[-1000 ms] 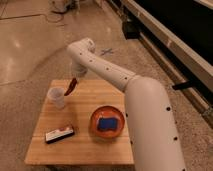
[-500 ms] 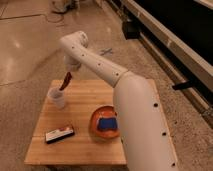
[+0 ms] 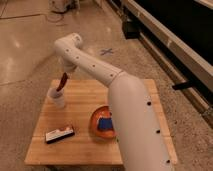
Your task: Place the pepper in the ceramic cup
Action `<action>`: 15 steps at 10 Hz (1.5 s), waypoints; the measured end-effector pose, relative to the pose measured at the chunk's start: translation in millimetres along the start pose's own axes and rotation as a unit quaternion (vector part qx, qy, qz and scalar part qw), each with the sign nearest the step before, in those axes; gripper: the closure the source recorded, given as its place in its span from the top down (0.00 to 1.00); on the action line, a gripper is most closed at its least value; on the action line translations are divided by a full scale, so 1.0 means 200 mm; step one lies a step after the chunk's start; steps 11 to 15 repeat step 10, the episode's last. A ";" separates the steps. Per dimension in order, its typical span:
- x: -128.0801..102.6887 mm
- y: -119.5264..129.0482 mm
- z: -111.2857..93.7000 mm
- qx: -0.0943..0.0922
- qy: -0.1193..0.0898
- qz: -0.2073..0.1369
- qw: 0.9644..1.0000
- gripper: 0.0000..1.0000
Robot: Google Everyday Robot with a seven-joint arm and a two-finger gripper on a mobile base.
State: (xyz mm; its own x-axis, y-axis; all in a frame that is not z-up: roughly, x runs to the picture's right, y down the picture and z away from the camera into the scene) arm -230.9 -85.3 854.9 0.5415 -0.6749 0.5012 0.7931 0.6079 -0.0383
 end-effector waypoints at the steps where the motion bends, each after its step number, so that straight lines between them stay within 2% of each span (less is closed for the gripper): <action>1: -0.03 -0.01 0.03 0.001 -0.003 -0.001 1.000 0.35; 3: -0.09 -0.01 0.06 0.001 -0.011 -0.006 1.000 0.52; 5: -0.16 0.00 0.11 0.000 -0.020 -0.013 1.000 0.74; 6: -0.17 0.00 0.12 0.001 -0.023 -0.014 1.000 0.79; 7: -0.18 0.00 0.13 0.006 -0.024 -0.016 1.000 0.80; 15: -0.17 0.00 0.13 0.006 -0.022 -0.015 1.000 0.80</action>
